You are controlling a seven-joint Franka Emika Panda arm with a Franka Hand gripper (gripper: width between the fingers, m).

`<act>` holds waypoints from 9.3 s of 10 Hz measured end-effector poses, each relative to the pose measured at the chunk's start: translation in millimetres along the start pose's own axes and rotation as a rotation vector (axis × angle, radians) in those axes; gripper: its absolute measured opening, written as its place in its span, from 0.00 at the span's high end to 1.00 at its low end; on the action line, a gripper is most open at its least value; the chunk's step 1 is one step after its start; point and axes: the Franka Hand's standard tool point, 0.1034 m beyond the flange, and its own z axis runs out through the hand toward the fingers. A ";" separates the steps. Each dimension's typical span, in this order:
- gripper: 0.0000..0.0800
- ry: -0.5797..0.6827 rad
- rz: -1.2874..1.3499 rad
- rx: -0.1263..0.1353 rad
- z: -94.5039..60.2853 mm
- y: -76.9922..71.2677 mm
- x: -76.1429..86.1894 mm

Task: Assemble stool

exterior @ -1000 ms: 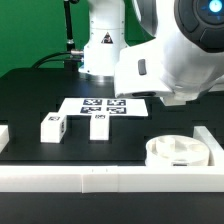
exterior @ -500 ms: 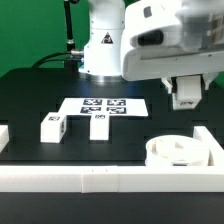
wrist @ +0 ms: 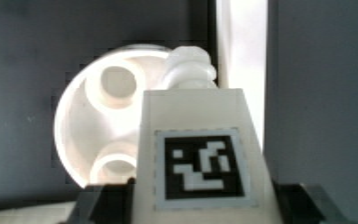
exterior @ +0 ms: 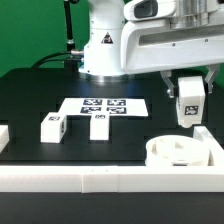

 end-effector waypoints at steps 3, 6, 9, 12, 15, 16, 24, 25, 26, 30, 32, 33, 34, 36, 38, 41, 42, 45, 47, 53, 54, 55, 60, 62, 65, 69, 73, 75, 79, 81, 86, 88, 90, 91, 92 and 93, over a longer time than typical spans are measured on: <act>0.58 0.236 -0.029 0.019 -3.2 -17.5 5.4; 0.58 0.229 -0.080 0.009 1.5 -13.3 7.1; 0.58 0.243 -0.146 0.000 2.8 -14.2 21.3; 0.58 0.241 -0.145 0.001 3.9 -14.8 20.1; 0.58 0.247 -0.163 0.001 13.6 -20.8 12.6; 0.58 0.244 -0.170 -0.001 15.3 -19.3 12.0; 0.58 0.240 -0.178 -0.014 22.4 -2.8 12.2; 0.58 0.236 -0.179 -0.013 24.3 -3.5 11.0; 0.58 0.234 -0.180 -0.012 25.7 -4.6 10.0; 0.58 0.264 -0.188 -0.011 29.3 -7.8 7.7; 0.58 0.294 -0.191 -0.011 29.9 -9.0 7.7; 0.58 0.294 -0.191 -0.011 29.7 -8.9 8.0; 0.58 0.294 -0.191 -0.011 29.7 -8.9 8.0; 0.33 0.294 -0.191 -0.011 29.8 -8.9 8.0; 0.22 0.269 -0.191 -0.009 26.8 -11.1 9.2; 0.19 0.244 -0.189 -0.008 18.8 -11.5 14.5; 0.19 0.228 -0.186 -0.007 13.6 -10.7 16.5; 0.19 0.218 -0.186 -0.006 0.1 -12.5 21.8; 0.19 0.209 -0.186 -0.006 1.6 -12.4 20.5; 0.19 -0.165 -0.180 0.001 8.6 -15.7 8.2; 0.19 -0.287 -0.179 0.004 7.2 -17.6 1.6; 0.19 -0.281 -0.180 0.007 8.0 -19.6 10.2; 0.19 -0.244 -0.179 0.001 27.4 -15.3 -0.3; 0.19 -0.229 -0.178 -0.001 33.8 -12.6 -4.3; 0.53 -0.223 -0.185 0.000 33.6 -16.5 -3.4; 0.56 -0.219 -0.132 -0.006 32.3 -13.9 -1.8; 0.56 -0.193 0.351 0.004 33.3 -17.5 0.7; 0.56 -0.198 0.658 0.015 34.1 -19.8 1.7; 0.56 -0.213 1.094 -0.002 36.5 -26.5 0.9; 0.57 -0.225 1.305 -0.014 36.6 -29.5 0.4; 0.57 -0.232 1.863 0.017 38.9 -36.5 1.4; 0.28 -0.232 1.816 0.023 39.3 -36.9 1.1; 0.22 -0.241 1.704 0.031 31.6 -40.2 0.2; 0.19 -0.231 1.628 0.053 22.7 -41.6 -1.5; 0.19 -0.226 1.576 0.067 17.3 -42.2 -7.4; 0.19 -0.221 1.457 0.073 19.4 -41.0 -8.6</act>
Offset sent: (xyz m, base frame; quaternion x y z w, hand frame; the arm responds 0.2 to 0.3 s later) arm 0.0000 0.0000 0.0000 0.0000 0.0000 0.0000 1.0000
